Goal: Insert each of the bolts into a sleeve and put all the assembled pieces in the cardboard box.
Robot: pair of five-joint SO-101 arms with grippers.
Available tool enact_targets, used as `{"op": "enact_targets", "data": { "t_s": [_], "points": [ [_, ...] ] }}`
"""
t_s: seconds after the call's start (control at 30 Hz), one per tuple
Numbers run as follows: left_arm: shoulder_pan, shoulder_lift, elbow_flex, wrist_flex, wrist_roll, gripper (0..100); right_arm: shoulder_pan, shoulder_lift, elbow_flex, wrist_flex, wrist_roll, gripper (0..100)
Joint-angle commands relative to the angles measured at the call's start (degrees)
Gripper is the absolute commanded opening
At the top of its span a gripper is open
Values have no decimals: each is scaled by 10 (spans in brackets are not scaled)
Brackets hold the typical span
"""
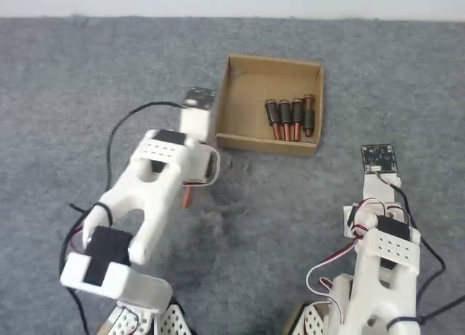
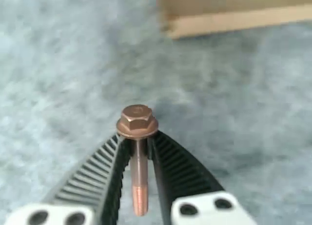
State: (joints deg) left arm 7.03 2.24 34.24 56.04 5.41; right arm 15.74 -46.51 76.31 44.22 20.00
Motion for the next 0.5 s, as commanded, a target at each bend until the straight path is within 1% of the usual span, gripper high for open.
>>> {"op": "enact_targets", "data": {
  "t_s": [0.0,0.1,0.2,0.37,0.47],
  "points": [
    [-65,-44,3,-25,9,11,-37,-22,-4,-11,3,7],
    [-114,-44,4,-28,7,11,-82,-22,2,-15,3,7],
    [-155,-44,17,-35,6,11,-114,-22,3,-43,4,7],
    [-221,-44,41,-39,2,11,-133,-22,-1,-110,6,9],
    [-251,-44,51,-40,-30,11,-134,-22,0,-162,7,9]
  ]
}}
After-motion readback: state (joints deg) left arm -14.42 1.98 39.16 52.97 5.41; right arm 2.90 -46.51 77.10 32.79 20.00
